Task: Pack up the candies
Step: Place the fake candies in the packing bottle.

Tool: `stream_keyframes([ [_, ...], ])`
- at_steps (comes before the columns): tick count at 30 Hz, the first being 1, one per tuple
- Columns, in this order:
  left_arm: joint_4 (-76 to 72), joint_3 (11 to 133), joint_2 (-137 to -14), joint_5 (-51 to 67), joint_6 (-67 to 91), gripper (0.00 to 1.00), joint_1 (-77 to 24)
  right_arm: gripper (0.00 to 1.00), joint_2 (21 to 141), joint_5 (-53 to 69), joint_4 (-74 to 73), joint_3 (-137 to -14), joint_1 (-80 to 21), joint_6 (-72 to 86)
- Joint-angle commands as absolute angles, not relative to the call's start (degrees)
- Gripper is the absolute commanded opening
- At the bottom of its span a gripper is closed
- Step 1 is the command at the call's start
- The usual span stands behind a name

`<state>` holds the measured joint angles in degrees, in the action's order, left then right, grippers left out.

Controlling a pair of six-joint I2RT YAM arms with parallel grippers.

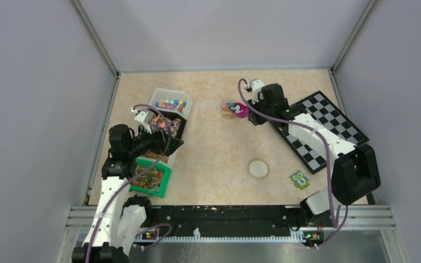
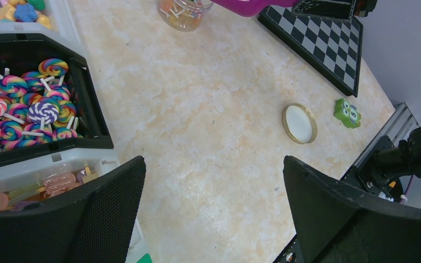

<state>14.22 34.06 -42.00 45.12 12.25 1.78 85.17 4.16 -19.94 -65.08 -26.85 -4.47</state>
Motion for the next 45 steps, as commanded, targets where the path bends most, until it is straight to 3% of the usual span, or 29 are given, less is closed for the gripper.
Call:
stream_keyframes([
  [1,12.8,33.9,-41.0,45.5,11.6,0.99,1.6,0.00,85.6,4.0,-19.7,-68.9,-26.5,-4.9],
  [45,12.7,33.8,-41.5,45.8,11.8,0.99,1.5,0.00,87.5,3.7,-27.3,-76.5,-27.0,-5.7],
])
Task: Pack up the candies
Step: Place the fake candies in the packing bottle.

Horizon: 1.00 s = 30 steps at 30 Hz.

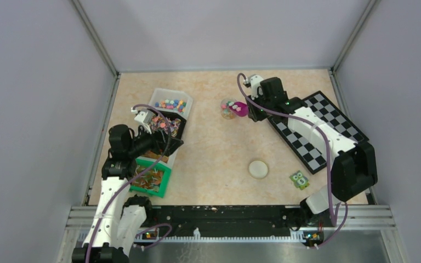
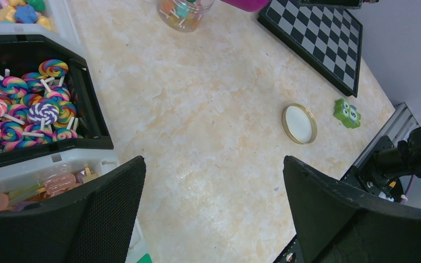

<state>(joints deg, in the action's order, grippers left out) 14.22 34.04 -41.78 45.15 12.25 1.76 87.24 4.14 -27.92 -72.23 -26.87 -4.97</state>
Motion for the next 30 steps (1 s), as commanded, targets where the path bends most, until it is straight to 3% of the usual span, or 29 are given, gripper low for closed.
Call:
stream_keyframes([
  [1,12.7,33.8,-41.5,45.7,11.8,0.99,1.5,0.00,87.8,3.6,-27.8,-77.1,-27.2,-5.8],
  [30,12.8,33.8,-41.0,45.6,11.7,0.99,1.3,0.00,90.7,0.2,-36.9,-84.5,-29.3,-7.3],
])
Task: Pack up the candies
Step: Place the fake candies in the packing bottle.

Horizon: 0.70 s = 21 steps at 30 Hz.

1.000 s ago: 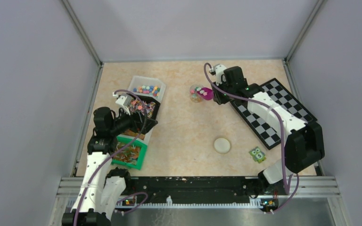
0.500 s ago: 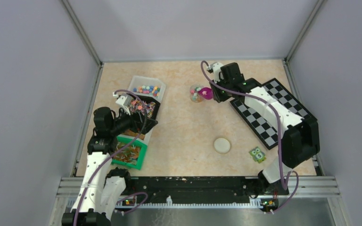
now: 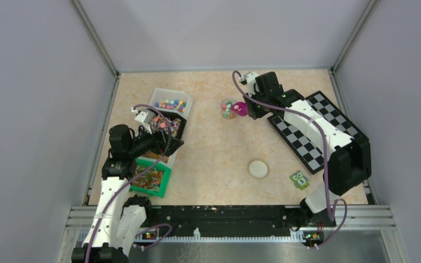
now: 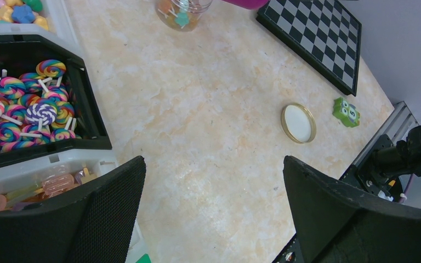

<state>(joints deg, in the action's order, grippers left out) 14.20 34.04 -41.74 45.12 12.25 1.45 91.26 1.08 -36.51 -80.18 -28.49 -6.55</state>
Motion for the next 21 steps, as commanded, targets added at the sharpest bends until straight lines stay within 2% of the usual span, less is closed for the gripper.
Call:
stream_keyframes([
  [1,12.8,33.8,-41.0,45.7,11.7,0.99,1.2,0.00,90.7,0.2,-37.3,-85.0,-29.5,-7.3],
  [21,12.8,33.7,-40.6,45.8,11.6,0.99,1.1,0.00,91.7,-3.6,-40.7,-88.5,-31.5,-8.5],
])
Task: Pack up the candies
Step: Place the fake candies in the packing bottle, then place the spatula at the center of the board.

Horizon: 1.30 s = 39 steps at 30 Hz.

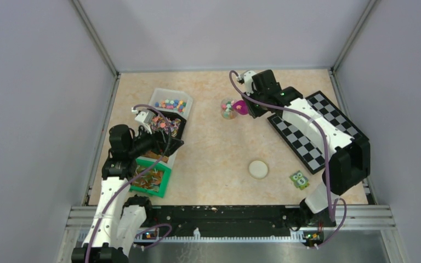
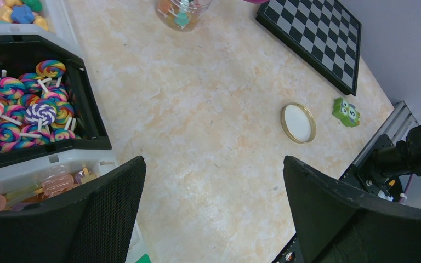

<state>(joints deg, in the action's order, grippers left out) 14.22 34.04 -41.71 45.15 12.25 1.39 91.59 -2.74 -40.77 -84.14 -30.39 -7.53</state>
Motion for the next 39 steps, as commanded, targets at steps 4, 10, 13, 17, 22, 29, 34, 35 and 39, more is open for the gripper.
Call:
stream_keyframes([
  [4,12.8,33.7,-40.5,45.7,11.5,0.99,1.1,0.00,91.9,-3.7,-41.5,-89.3,-31.5,-8.9],
  [10,12.8,33.7,-40.5,45.7,11.6,0.99,1.1,0.00,94.4,-4.0,-45.2,-91.6,-32.2,-9.0],
  [13,12.8,33.7,-40.6,45.7,11.6,0.99,1.1,0.00,95.7,-5.8,-47.0,-92.6,-33.0,-9.1],
  [17,12.8,33.7,-40.5,45.7,11.5,0.99,1.1,0.00,96.1,-5.8,-47.2,-92.8,-33.2,-9.2],
  [22,12.8,33.7,-40.6,45.7,11.5,0.99,1.0,0.00,96.0,-6.9,-47.8,-94.3,-33.5,-9.3],
  [29,12.8,33.7,-40.4,45.7,11.5,0.99,1.0,0.00,96.0,-7.3,-48.4,-95.4,-33.8,-9.6],
  [34,12.8,33.7,-40.5,45.7,11.4,0.99,1.0,0.00,96.2,-8.0,-49.9,-96.6,-33.9,-9.8],
  [35,12.8,33.7,-40.5,45.7,11.4,0.99,1.0,0.00,96.3,-8.4,-50.5,-97.2,-34.1,-9.8],
  [39,12.7,33.7,-40.6,45.7,11.4,0.99,1.0,0.00,96.7,-9.3,-51.5,-98.3,-34.3,-10.4],
])
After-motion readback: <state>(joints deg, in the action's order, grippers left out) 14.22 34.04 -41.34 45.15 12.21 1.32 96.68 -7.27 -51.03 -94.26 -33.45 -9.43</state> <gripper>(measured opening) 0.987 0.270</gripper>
